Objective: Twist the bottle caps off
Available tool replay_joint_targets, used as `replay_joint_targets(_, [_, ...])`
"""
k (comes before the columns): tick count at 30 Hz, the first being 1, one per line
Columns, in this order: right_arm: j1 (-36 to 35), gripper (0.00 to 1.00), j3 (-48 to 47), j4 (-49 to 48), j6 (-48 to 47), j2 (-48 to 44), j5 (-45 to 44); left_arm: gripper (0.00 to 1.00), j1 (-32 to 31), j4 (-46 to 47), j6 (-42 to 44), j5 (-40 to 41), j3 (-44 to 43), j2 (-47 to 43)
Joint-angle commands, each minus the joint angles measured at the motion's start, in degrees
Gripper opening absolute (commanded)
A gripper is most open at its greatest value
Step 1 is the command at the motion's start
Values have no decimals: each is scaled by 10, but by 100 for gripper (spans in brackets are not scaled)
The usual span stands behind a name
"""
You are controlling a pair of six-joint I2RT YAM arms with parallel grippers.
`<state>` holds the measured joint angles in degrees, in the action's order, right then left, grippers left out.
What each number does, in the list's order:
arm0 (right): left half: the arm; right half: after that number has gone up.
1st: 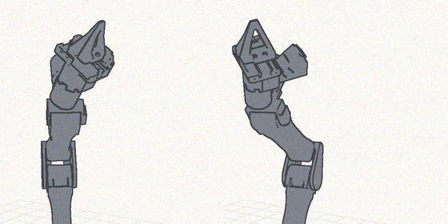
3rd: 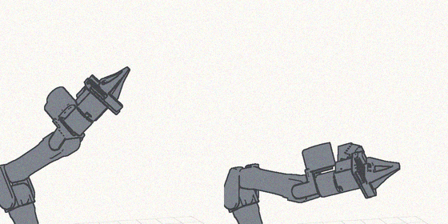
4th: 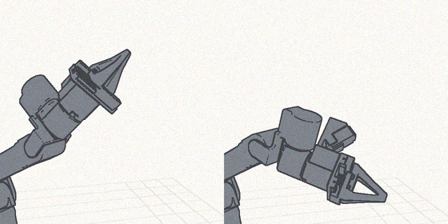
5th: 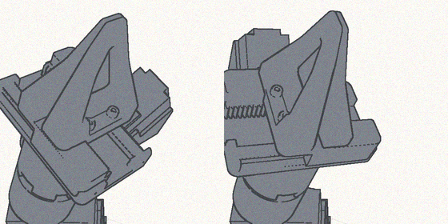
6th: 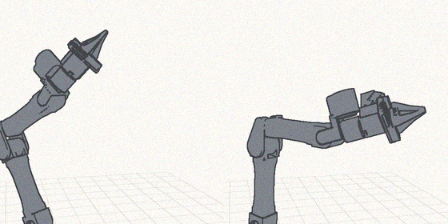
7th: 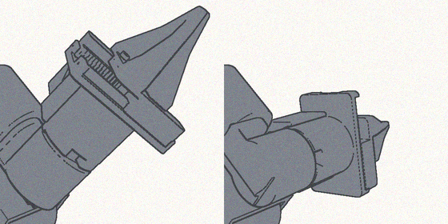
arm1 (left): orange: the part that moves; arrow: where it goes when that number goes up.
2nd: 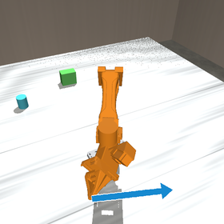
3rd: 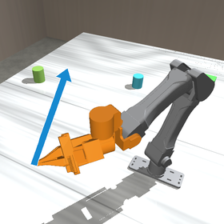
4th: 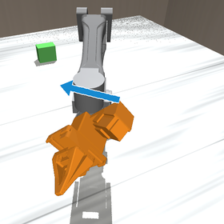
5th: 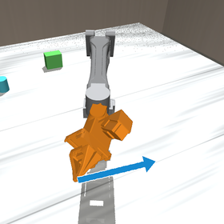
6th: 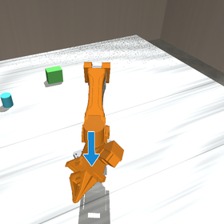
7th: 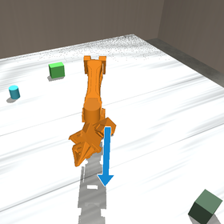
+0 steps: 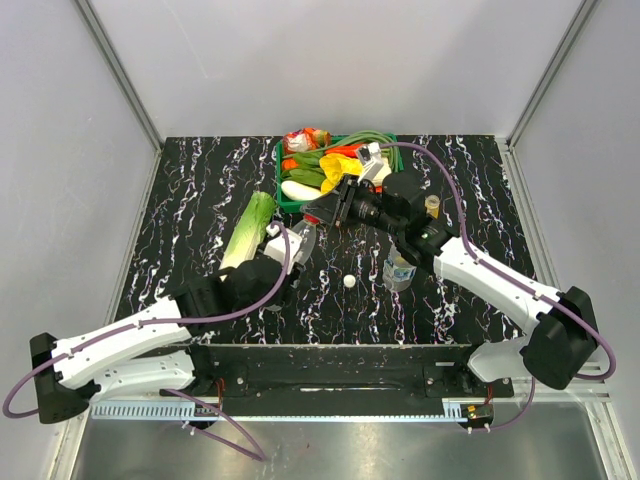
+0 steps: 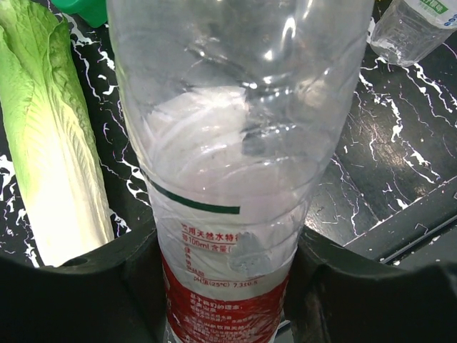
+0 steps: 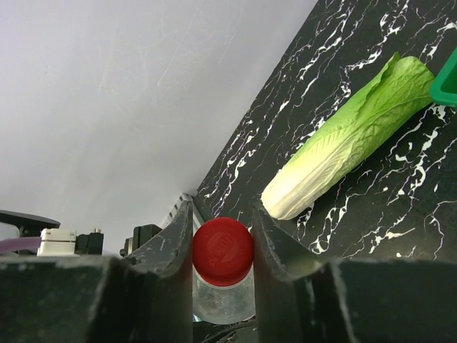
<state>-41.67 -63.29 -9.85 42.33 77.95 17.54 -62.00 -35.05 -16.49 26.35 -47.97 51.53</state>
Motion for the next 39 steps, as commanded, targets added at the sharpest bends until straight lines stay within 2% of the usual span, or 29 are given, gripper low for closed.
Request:
replay_joint_targets(1, [-3,0,10,-33,-46,-24,43,25,-2,45,13,-16,-13,2])
replay_joint_targets(6, [1,0,23,-30,-83,-47,55,23,6,80,14,-59,-8,-5])
replay_joint_targets(10, [9,0,33,-35,-99,-60,88,22,37,110,19,-142,-6,-12])
replay_joint_targets(20, [47,0,64,-92,-95,-93,216,21,167,249,-8,-490,54,-79])
replay_joint_targets(26, [48,0,69,-114,-119,-119,280,20,214,360,-63,-671,88,-92])
replay_joint_targets(33, [49,0,88,-191,-117,-138,360,19,231,579,-179,-857,122,-75])
replay_joint_targets(36, [49,0,102,-267,-86,-141,395,19,231,671,-238,-897,130,-63])
replay_joint_targets(39, [48,0,108,-309,-57,-141,401,19,230,691,-257,-905,126,-54])
